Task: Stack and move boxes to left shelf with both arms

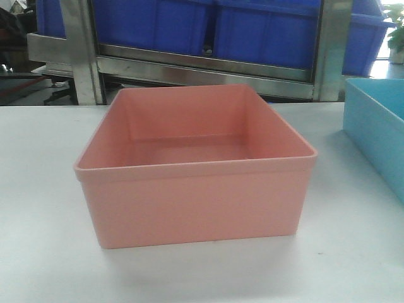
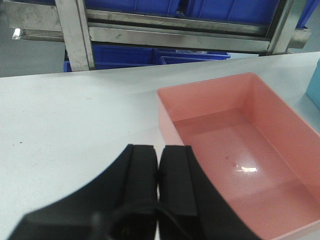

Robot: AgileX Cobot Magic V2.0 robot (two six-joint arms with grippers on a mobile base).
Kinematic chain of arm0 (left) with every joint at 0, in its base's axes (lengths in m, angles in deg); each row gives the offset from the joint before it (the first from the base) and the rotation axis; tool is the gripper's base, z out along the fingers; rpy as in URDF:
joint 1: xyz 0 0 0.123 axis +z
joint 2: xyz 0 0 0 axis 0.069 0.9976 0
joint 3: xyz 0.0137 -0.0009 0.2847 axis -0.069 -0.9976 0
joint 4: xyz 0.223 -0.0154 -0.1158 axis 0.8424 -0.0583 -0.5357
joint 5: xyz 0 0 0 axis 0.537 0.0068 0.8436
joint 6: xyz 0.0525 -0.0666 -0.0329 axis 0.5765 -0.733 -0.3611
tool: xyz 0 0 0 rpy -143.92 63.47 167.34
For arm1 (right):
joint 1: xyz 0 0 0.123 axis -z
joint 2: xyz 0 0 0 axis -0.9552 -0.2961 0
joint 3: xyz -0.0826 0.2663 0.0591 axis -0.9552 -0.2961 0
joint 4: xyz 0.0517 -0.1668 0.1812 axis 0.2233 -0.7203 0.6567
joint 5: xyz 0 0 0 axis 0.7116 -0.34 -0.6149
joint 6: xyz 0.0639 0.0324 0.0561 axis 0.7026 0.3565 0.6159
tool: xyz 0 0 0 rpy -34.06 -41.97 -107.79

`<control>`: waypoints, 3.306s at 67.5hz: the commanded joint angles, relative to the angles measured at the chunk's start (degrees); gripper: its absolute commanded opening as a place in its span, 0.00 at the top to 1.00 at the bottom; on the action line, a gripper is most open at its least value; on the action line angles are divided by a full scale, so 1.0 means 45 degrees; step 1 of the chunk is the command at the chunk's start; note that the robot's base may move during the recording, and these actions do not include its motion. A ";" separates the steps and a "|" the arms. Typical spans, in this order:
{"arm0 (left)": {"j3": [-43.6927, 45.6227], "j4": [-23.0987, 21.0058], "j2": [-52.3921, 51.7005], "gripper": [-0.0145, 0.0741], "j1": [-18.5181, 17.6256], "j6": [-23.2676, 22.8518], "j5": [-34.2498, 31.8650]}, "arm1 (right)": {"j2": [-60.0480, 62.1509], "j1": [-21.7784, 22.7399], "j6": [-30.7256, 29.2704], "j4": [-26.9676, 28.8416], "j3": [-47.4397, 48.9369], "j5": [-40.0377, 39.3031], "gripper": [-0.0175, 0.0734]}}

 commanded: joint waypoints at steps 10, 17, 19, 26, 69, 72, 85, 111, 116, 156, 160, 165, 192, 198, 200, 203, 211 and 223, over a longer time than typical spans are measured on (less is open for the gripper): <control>0.0349 0.0027 -0.0072 0.84 -0.0078 0.0069 -0.0978 | -0.0043 0.0141 -0.0138 -0.0194 0.0438 -0.0739 0.12; 0.0349 0.0027 -0.0072 0.84 -0.0078 0.0069 -0.0978 | -0.0271 0.0166 -0.0138 -0.0192 0.0438 -0.0690 0.12; 0.0349 0.0006 -0.0072 0.84 -0.0078 0.0069 -0.0957 | -0.0306 0.0166 -0.0138 -0.0192 0.0438 -0.0635 0.14; 0.0349 0.0006 -0.0072 0.84 -0.0078 0.0069 -0.0957 | -0.0307 0.0166 -0.0138 -0.0192 0.0438 -0.0634 0.27; 0.0349 0.0000 -0.0072 0.84 -0.0078 0.0069 -0.0957 | 0.0311 0.0292 0.0274 0.1636 0.2027 0.0809 0.75; 0.0349 0.0000 -0.0072 0.84 -0.0078 0.0069 -0.0957 | 0.0543 0.0292 0.0403 0.1965 0.2301 0.0993 0.75; 0.0349 -0.0021 -0.0072 0.84 -0.0078 0.0069 -0.0957 | 0.1704 0.0048 0.0816 0.3282 0.3244 0.1472 0.75; 0.0349 -0.0550 -0.0072 0.84 -0.0078 0.0069 -0.1008 | 0.4047 -0.2615 0.2549 0.4852 0.3356 0.2824 0.75; 0.0349 -0.0550 -0.0072 0.84 -0.0078 0.0069 -0.1008 | 0.4078 -0.3557 0.3355 0.4897 0.3356 0.3263 0.75; 0.0349 -0.0550 -0.0072 0.84 -0.0078 0.0069 -0.1008 | 0.2475 -0.9219 0.7265 0.3757 0.3343 0.1828 0.75; 0.0349 -0.0550 -0.0072 0.84 -0.0078 0.0069 -0.1008 | 0.2195 -0.9407 0.7446 0.3709 0.3329 0.1864 0.75; 0.0349 -0.0550 -0.0072 0.84 -0.0078 0.0069 -0.1008 | 0.1887 -0.9605 0.7489 0.3709 0.3329 0.1833 0.75; 0.0349 -0.0560 -0.0072 0.84 -0.0078 0.0069 -0.1008 | 0.0978 -0.9939 0.7672 0.3010 0.3329 0.1869 0.75; 0.0349 -0.0560 -0.0072 0.84 -0.0078 0.0069 -0.1008 | 0.0978 -0.9939 0.8038 0.2471 0.3329 0.1916 0.75; 0.0349 -0.0560 -0.0072 0.84 -0.0078 0.0069 -0.1008 | 0.0978 -0.9939 0.8156 0.2325 0.3329 0.1952 0.75; 0.0349 -0.0560 -0.0072 0.84 -0.0078 0.0069 -0.1008 | 0.0978 -0.9939 0.8213 0.2192 0.3329 0.2022 0.75; 0.0349 -0.0560 -0.0072 0.84 -0.0078 0.0069 -0.1008 | 0.0978 -0.9939 0.8270 0.2096 0.3329 0.2105 0.75; 0.0349 -0.0560 -0.0072 0.84 -0.0078 0.0069 -0.1008 | 0.1035 -0.9988 0.8996 0.1936 0.3329 0.2011 0.75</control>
